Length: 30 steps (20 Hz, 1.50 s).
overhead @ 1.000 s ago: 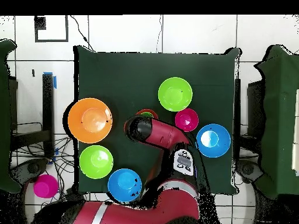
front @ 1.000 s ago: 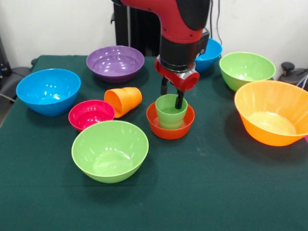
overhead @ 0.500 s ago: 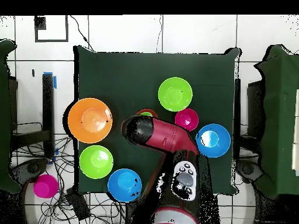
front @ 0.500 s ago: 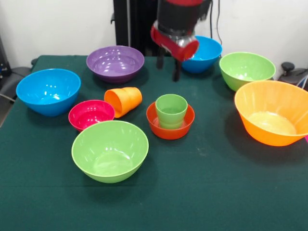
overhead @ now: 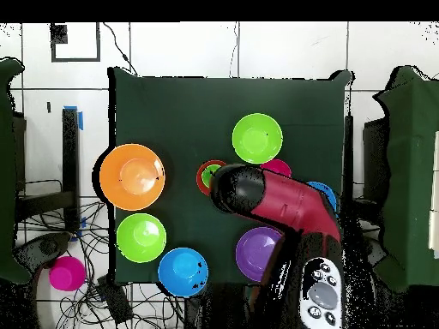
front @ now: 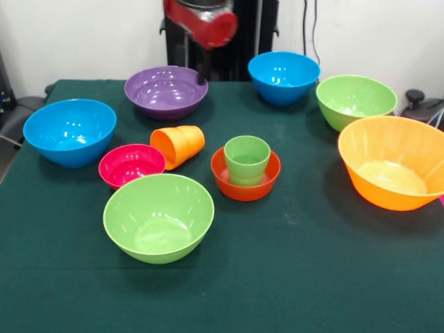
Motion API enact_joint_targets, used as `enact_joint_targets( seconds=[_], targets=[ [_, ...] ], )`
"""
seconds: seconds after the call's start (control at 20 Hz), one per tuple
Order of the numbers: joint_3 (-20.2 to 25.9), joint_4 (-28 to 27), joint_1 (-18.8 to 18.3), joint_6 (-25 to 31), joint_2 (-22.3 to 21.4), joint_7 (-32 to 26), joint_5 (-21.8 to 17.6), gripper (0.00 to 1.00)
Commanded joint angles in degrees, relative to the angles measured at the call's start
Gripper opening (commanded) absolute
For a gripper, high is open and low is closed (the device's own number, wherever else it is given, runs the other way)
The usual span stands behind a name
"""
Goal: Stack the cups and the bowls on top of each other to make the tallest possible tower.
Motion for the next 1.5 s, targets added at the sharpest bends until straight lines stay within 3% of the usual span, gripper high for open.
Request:
enact_joint_targets(
  seconds=[0.05, 0.2, 0.45, 0.6, 0.85, 1.05, 1.5],
  targets=[
    [10.57, -4.04, -5.25, -1.60, 3.03, -20.18, -11.15, 1.00],
    [18.67, -5.03, -10.94, -5.01, 4.88, -30.49, -16.19, 1.00],
    [30.07, -3.38, -19.32, -7.08, 6.00, -39.50, -21.95, 1.00],
    [33.50, -2.46, -22.10, -6.31, 6.08, -40.86, -23.65, 1.00],
    [36.06, -2.86, -23.46, -6.11, 7.06, -41.12, -25.56, 1.00],
    [40.10, -2.34, -25.54, -6.11, 8.27, -45.25, -27.10, 1.00],
    [39.45, 0.77, -26.03, -7.46, 6.71, -39.49, -31.58, 1.00]
  ],
)
